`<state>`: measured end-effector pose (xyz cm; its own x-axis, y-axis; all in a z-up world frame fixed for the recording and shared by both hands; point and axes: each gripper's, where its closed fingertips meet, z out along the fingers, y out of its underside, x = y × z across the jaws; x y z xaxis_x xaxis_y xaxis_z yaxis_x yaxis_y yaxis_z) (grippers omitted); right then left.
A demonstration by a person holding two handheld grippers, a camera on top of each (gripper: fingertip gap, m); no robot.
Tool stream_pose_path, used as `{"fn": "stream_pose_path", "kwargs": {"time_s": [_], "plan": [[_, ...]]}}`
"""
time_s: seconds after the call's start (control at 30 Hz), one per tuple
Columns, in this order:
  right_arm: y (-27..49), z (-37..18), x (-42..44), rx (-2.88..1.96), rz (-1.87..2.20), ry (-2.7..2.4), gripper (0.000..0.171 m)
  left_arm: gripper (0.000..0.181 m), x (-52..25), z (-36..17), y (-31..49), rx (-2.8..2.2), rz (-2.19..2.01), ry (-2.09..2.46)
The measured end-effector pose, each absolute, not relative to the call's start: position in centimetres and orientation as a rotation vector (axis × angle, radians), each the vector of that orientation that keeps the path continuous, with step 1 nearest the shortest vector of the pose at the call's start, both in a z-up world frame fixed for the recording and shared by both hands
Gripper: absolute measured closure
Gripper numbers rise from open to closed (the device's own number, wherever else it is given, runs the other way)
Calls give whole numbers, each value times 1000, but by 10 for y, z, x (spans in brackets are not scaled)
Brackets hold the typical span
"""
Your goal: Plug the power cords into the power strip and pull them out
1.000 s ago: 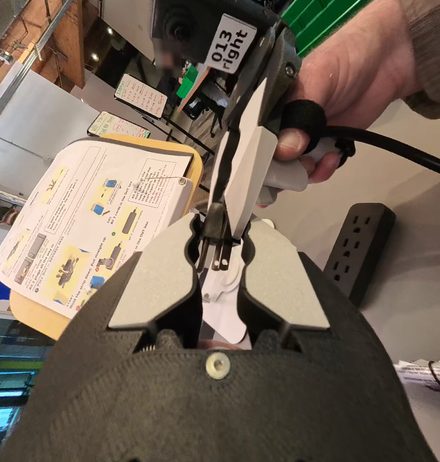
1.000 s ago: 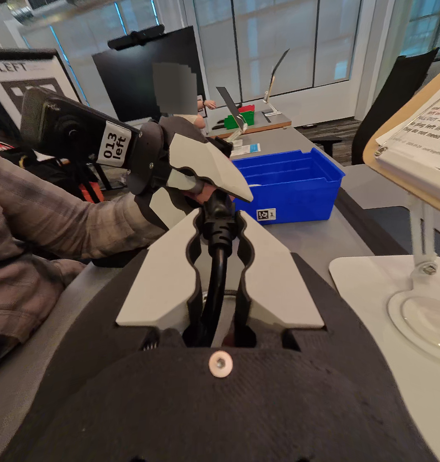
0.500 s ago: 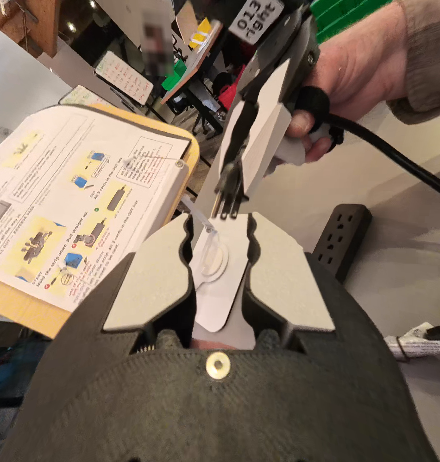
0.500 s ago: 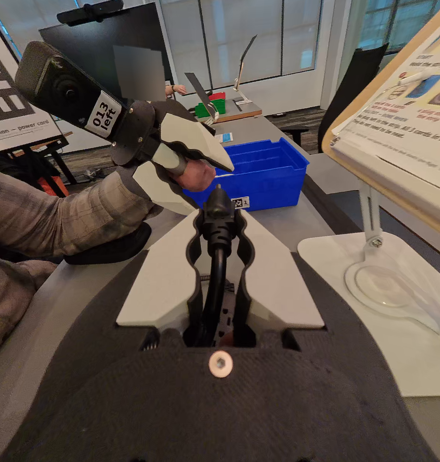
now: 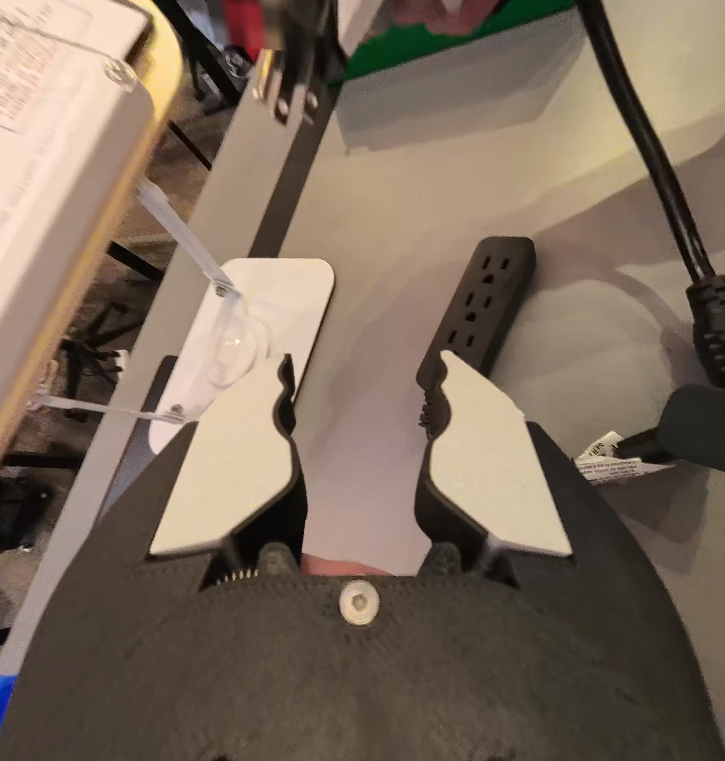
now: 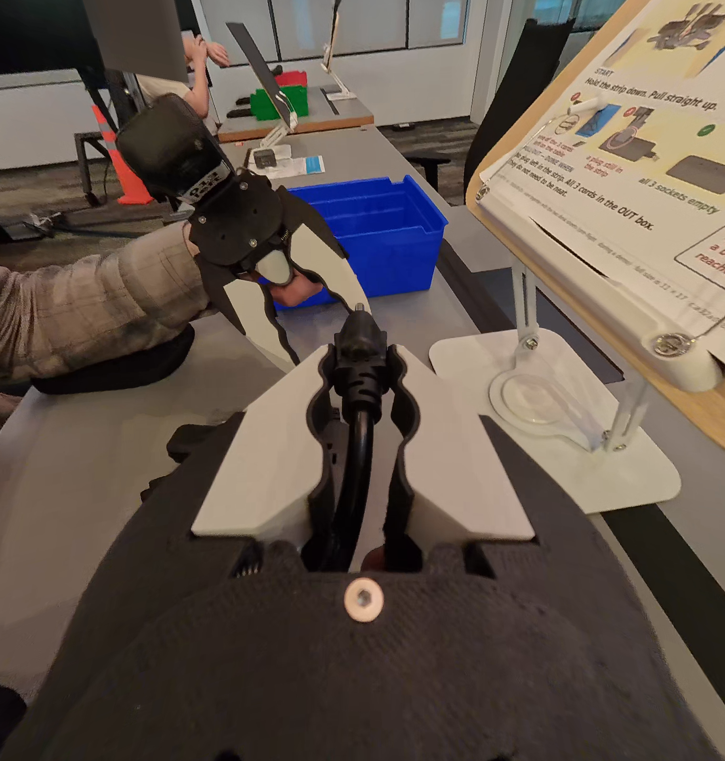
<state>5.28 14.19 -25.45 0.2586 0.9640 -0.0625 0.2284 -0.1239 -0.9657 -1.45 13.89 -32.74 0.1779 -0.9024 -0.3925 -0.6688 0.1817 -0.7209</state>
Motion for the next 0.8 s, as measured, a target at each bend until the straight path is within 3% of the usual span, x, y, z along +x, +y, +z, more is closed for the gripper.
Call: {"fn": "stream_pose_path", "kwargs": {"time_s": [0.47, 0.67, 0.8], "plan": [[140, -286, 65, -1686, 879, -1255, 149, 112, 3, -404, 121, -1702, -463, 1747], [138, -292, 63, -1705, 872, -1285, 149, 131, 15, -422, 117, -1706, -498, 1771], [138, -295, 61, -1709, 860, -1301, 149, 132, 13, -422, 129, -1736, -468, 1705]]}}
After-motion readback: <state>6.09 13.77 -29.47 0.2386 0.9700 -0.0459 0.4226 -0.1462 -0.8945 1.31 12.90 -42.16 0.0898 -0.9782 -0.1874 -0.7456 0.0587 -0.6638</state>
